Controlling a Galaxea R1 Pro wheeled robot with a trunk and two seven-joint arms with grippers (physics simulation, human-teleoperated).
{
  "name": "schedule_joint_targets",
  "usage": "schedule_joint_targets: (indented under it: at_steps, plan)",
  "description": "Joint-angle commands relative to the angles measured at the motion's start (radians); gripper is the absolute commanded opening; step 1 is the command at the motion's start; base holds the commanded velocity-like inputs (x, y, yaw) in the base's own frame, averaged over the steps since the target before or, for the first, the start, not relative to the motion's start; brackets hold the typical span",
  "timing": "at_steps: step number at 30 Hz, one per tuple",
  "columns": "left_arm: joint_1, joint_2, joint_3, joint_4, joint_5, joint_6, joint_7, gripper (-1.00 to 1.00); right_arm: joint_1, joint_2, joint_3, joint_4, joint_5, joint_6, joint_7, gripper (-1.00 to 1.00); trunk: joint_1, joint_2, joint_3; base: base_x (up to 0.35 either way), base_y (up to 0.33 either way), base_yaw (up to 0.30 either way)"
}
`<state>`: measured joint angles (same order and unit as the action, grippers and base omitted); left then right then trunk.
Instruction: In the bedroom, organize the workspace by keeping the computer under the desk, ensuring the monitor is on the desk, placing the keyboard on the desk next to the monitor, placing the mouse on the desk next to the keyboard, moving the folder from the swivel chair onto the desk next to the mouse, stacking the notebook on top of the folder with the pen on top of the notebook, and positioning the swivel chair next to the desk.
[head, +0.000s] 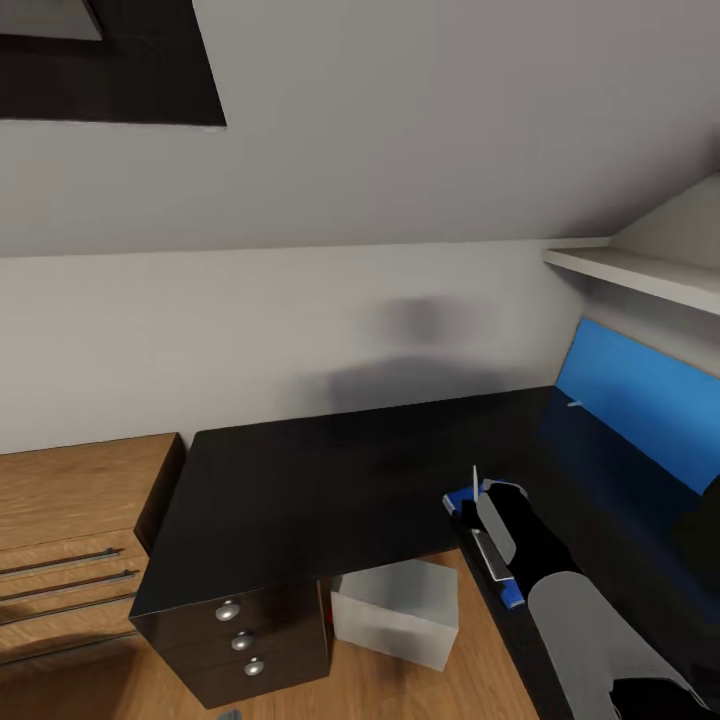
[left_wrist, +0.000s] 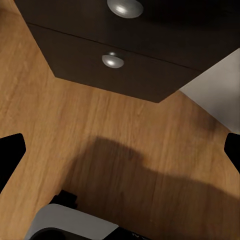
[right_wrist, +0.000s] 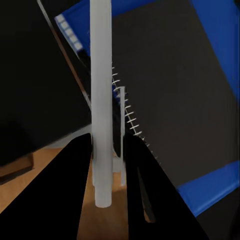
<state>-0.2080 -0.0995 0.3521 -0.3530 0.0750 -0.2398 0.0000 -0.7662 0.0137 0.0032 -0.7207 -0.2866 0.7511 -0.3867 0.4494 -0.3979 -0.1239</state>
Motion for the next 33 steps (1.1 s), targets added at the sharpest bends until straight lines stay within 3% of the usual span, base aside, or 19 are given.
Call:
schedule_joint_targets:
  at_steps: [1, 13, 26, 33]
  plan:
    - [-0.001, 0.0, -0.001, 0.0, 0.008, -0.003, 0.0, 1.0, -0.001, -0.004, 0.0, 0.001, -0.012, 0.001, -0.008, -1.0, 0.001, -0.002, -0.002, 0.0, -0.012, 0.0]
    - [-0.001, 0.0, 0.0, 0.0, 0.008, -0.003, -0.002, 1.0, -0.001, -0.053, -0.004, 0.019, -0.025, 0.001, -0.009, -1.0, 0.001, -0.002, -0.002, 0.0, -0.003, 0.0]
    - [-0.001, 0.0, -0.001, 0.0, 0.008, -0.003, 0.001, 1.0, -0.001, -0.058, -0.011, 0.047, -0.026, 0.001, -0.013, -1.0, 0.001, -0.002, -0.002, 0.0, 0.0, 0.0]
    - [-0.001, 0.0, 0.0, 0.0, 0.008, -0.003, 0.001, 1.0, -0.001, -0.058, -0.055, 0.081, -0.026, -0.001, -0.015, -1.0, 0.001, -0.002, -0.002, 0.0, 0.0, 0.0]
